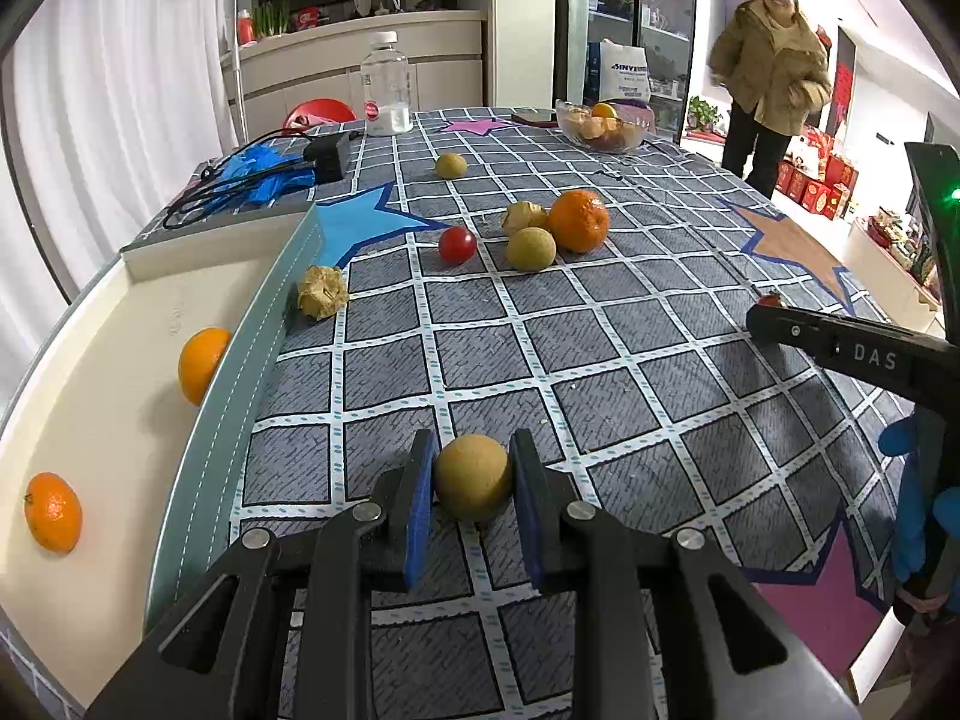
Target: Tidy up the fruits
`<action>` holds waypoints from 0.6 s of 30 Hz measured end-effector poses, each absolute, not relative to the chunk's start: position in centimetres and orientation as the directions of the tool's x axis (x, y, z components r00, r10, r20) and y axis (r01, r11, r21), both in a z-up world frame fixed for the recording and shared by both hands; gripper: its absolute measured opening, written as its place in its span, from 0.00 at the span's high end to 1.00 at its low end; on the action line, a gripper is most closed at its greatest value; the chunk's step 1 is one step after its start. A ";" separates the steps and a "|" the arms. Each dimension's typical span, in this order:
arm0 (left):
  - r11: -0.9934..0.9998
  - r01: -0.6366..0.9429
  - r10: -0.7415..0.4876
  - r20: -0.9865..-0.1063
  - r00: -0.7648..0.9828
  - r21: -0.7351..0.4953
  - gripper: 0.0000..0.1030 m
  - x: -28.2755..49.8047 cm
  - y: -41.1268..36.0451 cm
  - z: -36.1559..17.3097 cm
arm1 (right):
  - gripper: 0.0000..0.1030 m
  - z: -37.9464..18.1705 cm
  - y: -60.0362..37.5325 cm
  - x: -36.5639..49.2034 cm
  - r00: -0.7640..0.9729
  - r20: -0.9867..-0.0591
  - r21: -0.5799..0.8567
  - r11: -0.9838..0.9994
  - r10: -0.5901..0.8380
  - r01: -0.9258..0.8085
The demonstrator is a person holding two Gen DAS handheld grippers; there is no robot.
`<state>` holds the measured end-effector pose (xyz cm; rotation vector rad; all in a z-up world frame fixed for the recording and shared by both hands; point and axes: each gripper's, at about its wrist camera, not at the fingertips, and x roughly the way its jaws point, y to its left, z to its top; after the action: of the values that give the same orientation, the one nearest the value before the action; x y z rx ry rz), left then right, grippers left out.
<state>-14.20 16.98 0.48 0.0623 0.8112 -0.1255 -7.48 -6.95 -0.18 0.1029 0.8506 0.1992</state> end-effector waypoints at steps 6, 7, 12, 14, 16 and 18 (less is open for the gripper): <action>0.991 0.136 -0.088 -0.726 0.682 0.007 0.73 -14.2 17.0 0.5 | 0.79 -0.3 -7.0 -7.3 0.641 -0.734 0.180 0.975 0.223 -0.133; 0.991 0.136 -0.088 -0.726 0.682 0.007 0.73 -14.2 17.0 0.5 | 0.79 -0.2 -7.1 -7.3 0.641 -0.734 0.181 0.974 0.224 -0.134; 0.991 0.136 -0.089 -0.726 0.682 0.006 0.73 -14.2 17.0 0.5 | 0.79 -0.2 -7.1 -7.3 0.641 -0.734 0.181 0.974 0.225 -0.134; 0.991 0.136 -0.088 -0.726 0.682 0.007 0.73 -14.2 17.0 0.5 | 0.79 -0.3 -7.1 -7.3 0.641 -0.734 0.184 0.974 0.226 -0.134; 0.991 0.135 -0.088 -0.726 0.682 0.007 0.73 -14.2 17.0 0.5 | 0.79 -0.3 -7.1 -7.2 0.641 -0.733 0.186 0.973 0.228 -0.134; 0.991 0.136 -0.089 -0.726 0.682 0.007 0.73 -14.2 17.0 0.5 | 0.79 -0.3 -7.1 -7.2 0.641 -0.734 0.184 0.974 0.226 -0.134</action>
<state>-14.24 16.99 0.49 0.0614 0.8110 -0.1258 -7.25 -7.07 -0.28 0.1161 0.8513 0.2058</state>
